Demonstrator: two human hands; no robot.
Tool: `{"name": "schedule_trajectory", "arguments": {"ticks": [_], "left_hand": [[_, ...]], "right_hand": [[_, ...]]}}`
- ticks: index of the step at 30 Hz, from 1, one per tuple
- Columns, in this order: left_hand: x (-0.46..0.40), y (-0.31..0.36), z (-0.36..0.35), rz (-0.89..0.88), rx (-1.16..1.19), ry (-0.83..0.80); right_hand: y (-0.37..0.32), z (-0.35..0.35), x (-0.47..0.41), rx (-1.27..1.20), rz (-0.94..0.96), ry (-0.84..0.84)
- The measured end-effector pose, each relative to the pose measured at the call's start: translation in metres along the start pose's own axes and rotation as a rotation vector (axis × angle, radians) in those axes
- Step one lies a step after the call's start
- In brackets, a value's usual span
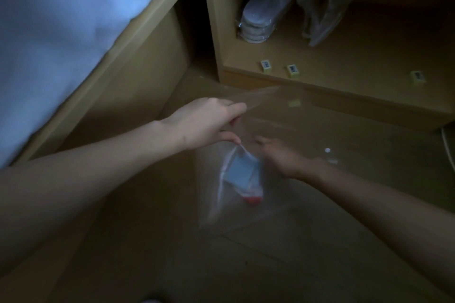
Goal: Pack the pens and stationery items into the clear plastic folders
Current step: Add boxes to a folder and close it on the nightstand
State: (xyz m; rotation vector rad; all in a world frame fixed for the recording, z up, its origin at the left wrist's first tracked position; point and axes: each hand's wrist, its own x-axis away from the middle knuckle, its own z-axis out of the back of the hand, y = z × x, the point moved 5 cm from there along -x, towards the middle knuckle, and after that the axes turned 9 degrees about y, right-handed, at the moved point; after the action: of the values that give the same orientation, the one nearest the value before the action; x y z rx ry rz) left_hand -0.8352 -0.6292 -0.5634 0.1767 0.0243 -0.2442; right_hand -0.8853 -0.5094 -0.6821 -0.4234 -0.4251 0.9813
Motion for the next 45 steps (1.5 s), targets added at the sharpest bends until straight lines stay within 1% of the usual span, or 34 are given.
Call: {"name": "schedule_trajectory", "arguments": {"ticks": [3,6,10,14,16,19,22,25,28,29,31,35,40,45], "left_hand": [[0.0,-0.005,0.004,0.022,0.062,-0.008],[-0.005,-0.012,0.01,0.035,0.121,-0.042],[-0.015,-0.016,0.021,0.009,0.155,-0.033],[-0.024,-0.011,0.032,-0.039,0.107,-0.017],[-0.026,-0.005,0.04,-0.031,0.098,0.001],[-0.029,0.014,0.065,-0.02,0.119,-0.011],[-0.033,0.04,0.102,-0.023,0.123,-0.011],[-0.034,0.061,0.149,-0.046,0.126,0.064],[-0.036,0.08,0.201,-0.051,0.144,0.061],[-0.036,0.087,0.22,-0.054,0.149,0.068],[-0.036,0.103,0.263,-0.102,0.143,0.131],[-0.038,0.134,0.34,-0.165,0.15,0.169],[-0.063,0.163,0.416,-0.194,0.169,0.194],[-0.098,0.185,0.472,-0.218,0.169,0.234]], "right_hand": [[0.003,0.015,0.002,-0.05,-0.034,0.054],[0.011,0.034,0.007,-0.039,-0.054,0.086],[0.02,0.062,0.01,-0.023,-0.105,0.144],[0.017,0.09,0.014,-0.019,-0.142,0.075],[0.009,0.105,0.021,-0.009,-0.153,0.034],[-0.006,0.143,0.041,-0.004,-0.226,-0.036],[-0.023,0.189,0.066,-0.004,-0.309,-0.076],[-0.044,0.235,0.088,-0.023,-0.386,-0.08],[-0.074,0.284,0.11,-0.065,-0.437,-0.078],[-0.086,0.301,0.117,-0.078,-0.444,-0.074],[-0.107,0.336,0.129,-0.103,-0.46,-0.049],[-0.148,0.401,0.153,-0.175,-0.511,0.002],[-0.182,0.48,0.186,-0.272,-0.56,0.157],[-0.179,0.55,0.223,-0.397,-0.676,0.364]]}}
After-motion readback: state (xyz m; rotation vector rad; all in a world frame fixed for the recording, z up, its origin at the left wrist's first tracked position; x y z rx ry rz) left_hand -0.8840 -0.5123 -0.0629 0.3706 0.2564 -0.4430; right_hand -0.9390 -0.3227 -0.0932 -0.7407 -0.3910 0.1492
